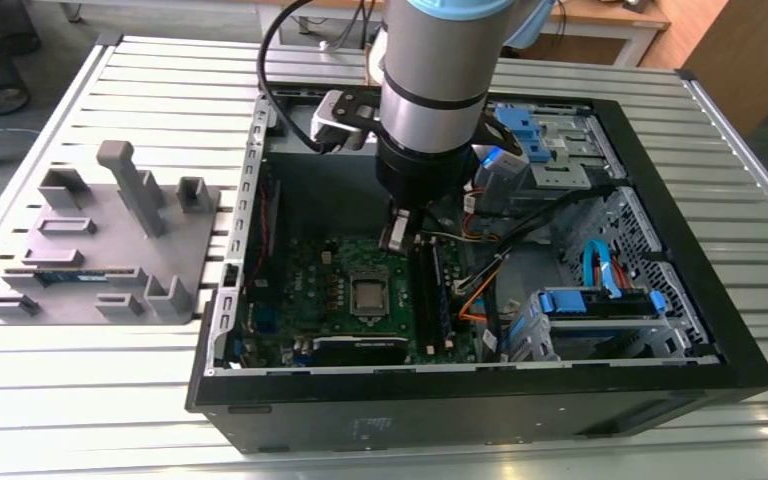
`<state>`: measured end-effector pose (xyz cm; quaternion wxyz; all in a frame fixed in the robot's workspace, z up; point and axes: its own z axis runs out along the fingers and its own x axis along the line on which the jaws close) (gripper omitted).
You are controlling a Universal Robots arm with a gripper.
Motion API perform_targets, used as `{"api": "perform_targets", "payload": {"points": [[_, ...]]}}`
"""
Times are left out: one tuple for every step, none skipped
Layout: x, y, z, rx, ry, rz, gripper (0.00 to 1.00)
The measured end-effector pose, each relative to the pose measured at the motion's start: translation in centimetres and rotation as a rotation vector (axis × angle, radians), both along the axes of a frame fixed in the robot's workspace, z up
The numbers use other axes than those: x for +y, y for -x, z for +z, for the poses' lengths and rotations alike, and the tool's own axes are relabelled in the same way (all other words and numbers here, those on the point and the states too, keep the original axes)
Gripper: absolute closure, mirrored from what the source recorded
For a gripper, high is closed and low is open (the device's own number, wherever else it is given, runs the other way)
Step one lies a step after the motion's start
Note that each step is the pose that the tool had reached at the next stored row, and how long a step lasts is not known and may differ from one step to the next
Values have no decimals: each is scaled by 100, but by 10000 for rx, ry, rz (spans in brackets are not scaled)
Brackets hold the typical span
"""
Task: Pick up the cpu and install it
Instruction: 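Install the first cpu locking lever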
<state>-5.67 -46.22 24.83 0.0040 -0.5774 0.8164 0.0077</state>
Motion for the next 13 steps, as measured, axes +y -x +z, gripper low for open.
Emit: {"api": "perform_targets", "payload": {"points": [[0, 0, 0, -1, -1, 0, 89], [0, 0, 6, 1, 2, 0, 89], [0, 0, 13, 1, 2, 0, 89], [0, 0, 23, 0, 1, 0, 89], [0, 0, 39, -1, 0, 0, 89], [0, 0, 59, 0, 1, 0, 89], [0, 0, 77, 0, 0, 0, 89], [0, 0, 92, 0, 0, 0, 89], [0, 0, 103, 0, 1, 0, 89], [0, 0, 103, -1, -2, -3, 89], [0, 0, 103, 0, -2, -43, 89], [0, -1, 103, 0, -1, -129, 89], [0, -1, 102, 0, 0, -252, 89]]}}
